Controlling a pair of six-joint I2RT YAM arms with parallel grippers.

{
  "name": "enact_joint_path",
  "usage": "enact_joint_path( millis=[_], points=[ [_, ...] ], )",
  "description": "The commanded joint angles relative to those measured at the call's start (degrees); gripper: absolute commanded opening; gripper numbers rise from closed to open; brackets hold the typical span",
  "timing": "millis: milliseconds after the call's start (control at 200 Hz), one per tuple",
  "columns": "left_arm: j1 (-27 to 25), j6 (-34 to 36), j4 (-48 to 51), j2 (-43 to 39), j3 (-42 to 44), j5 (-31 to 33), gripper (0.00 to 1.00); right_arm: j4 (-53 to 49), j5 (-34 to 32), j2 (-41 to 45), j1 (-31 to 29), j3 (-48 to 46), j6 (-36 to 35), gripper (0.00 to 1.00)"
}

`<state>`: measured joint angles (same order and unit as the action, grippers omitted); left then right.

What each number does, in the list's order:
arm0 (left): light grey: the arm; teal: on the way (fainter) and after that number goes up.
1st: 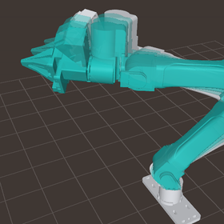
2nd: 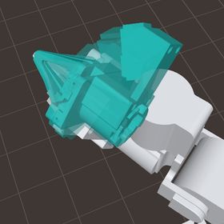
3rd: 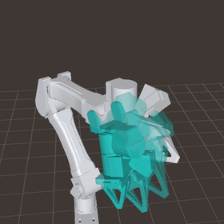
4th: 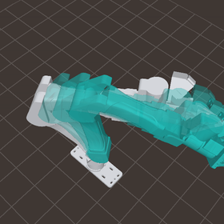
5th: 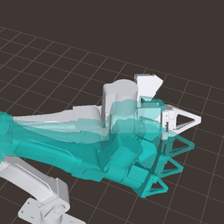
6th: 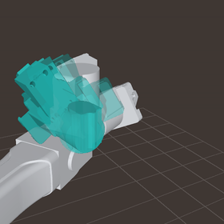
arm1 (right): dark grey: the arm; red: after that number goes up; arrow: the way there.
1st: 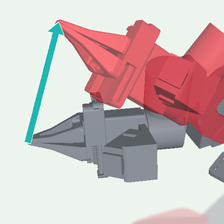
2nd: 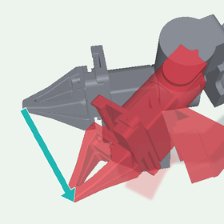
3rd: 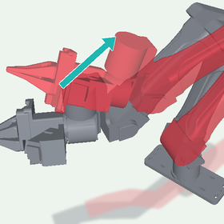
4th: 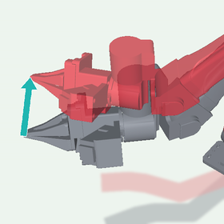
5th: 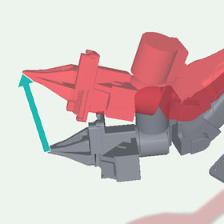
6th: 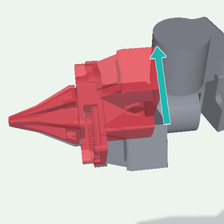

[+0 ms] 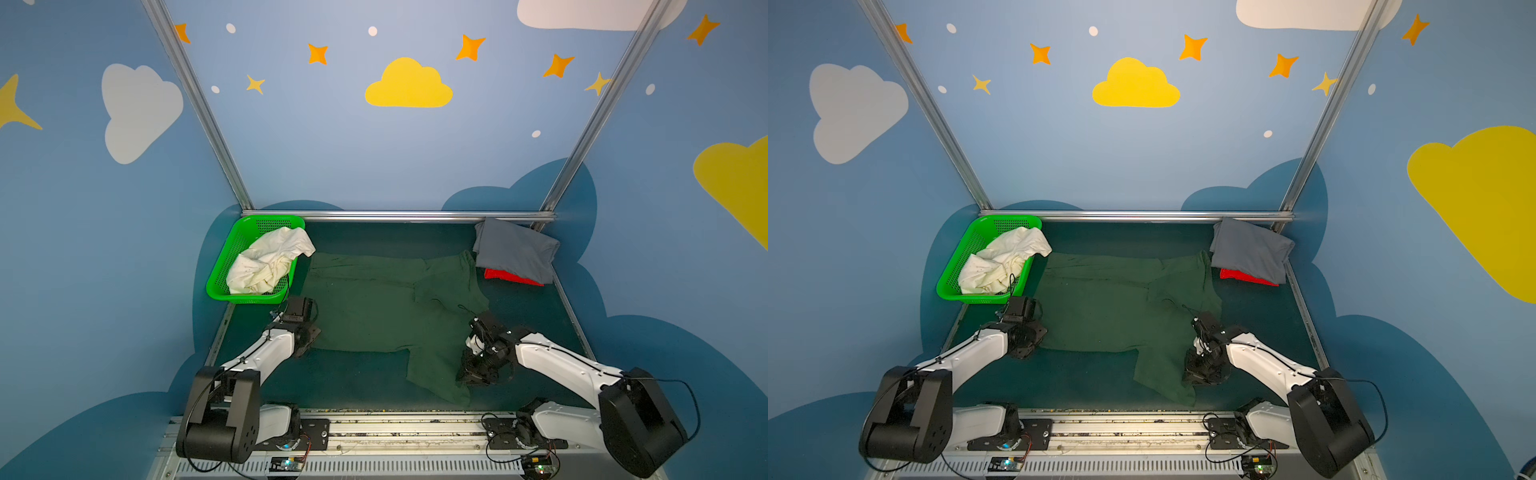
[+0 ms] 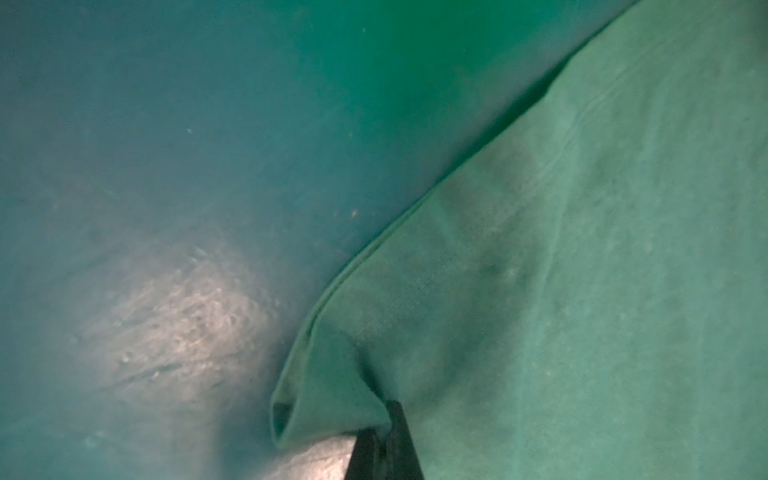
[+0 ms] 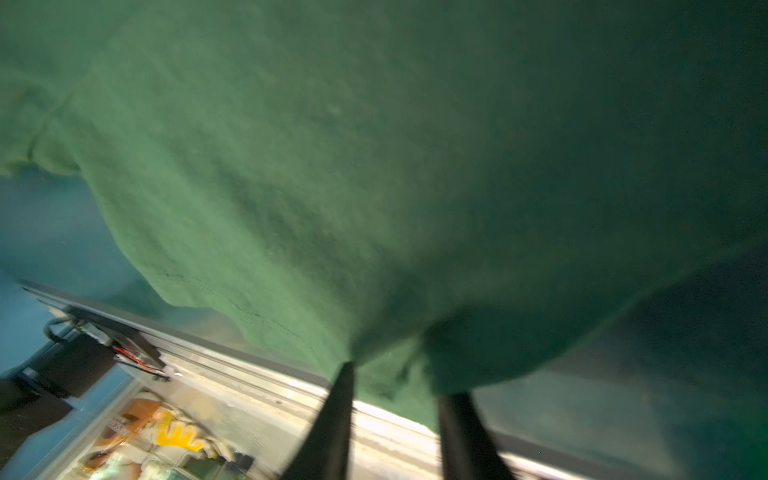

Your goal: Fold and stack the t-shirts

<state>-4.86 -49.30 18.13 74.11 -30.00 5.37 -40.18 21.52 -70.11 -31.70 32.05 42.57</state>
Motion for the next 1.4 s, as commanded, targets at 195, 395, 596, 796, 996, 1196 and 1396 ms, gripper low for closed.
enact_joint_path(
  millis=[195, 395, 596, 796, 996, 1196, 1396],
  points=[
    [-0.2, 1.9, 3.6, 0.5, 0.1, -5.5, 0.03, 0.0, -2.2, -0.9, -0.1, 2.7, 0.3, 0.00],
    [-0.2, 1.8, 4.0, -2.1, 0.1, -3.5, 0.03, -1.6, -4.0, -2.1, -0.1, 5.3, -0.4, 0.00],
    [-0.2, 2.1, 4.5, -3.3, -0.3, -4.4, 0.04, -3.0, -6.1, -1.5, 0.1, 9.0, -0.2, 0.00],
    [-0.2, 2.8, 6.0, -5.0, -1.9, -4.5, 0.03, -3.3, -7.3, -1.5, 0.6, 10.9, 0.8, 0.00],
    [-0.4, 2.4, 5.1, -6.5, -1.9, -4.9, 0.03, -4.0, -9.4, -2.6, 3.5, 13.5, 0.2, 0.00],
    [-0.3, 2.5, 6.1, -7.5, -3.2, -5.4, 0.03, -3.3, -11.6, -3.0, 5.5, 17.7, 0.5, 0.00],
    [-0.5, 2.2, 7.3, -9.7, -3.4, -5.8, 0.03, -2.7, -12.9, -3.4, 7.0, 19.8, -0.3, 0.00]
  ],
)
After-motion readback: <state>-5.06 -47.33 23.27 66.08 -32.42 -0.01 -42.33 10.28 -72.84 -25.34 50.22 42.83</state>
